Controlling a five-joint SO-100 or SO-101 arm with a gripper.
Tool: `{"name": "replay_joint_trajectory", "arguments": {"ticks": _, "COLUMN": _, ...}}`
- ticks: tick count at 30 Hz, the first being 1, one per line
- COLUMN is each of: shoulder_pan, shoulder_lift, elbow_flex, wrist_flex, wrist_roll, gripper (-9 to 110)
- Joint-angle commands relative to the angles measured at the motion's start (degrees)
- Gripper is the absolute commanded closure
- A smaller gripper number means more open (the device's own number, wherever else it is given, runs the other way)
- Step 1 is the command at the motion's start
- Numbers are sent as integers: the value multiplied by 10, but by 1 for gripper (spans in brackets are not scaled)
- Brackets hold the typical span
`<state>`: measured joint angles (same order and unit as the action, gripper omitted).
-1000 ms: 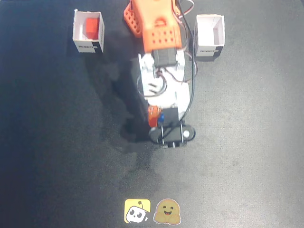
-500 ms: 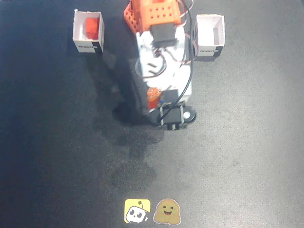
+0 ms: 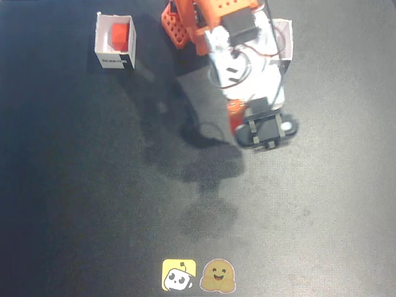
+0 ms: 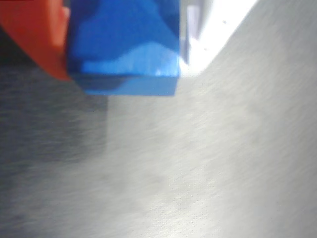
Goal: Put the red cube in the right box and the blue cube in the left box.
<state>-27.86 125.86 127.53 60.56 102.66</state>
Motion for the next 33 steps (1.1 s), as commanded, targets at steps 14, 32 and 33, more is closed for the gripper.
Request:
{"name": "replay_joint_trajectory", "arguments": {"ticks": 14, "shoulder_pan": -64, "shoulder_lift": 47, "elbow_flex": -65, "wrist_flex": 105, "wrist_roll": 55, "gripper": 90}}
{"name": "replay_joint_trajectory", "arguments": {"ticks": 32, "shoulder_pan": -154, "shoulder_lift": 144, "elbow_flex": -4, "wrist_flex": 144, "wrist_roll": 107, "gripper": 90}}
{"name": "replay_joint_trajectory", "arguments": {"ticks": 33, "shoulder_pan": -163, "shoulder_lift": 148, "elbow_flex": -2, "wrist_flex": 144, "wrist_roll": 109, "gripper": 90}}
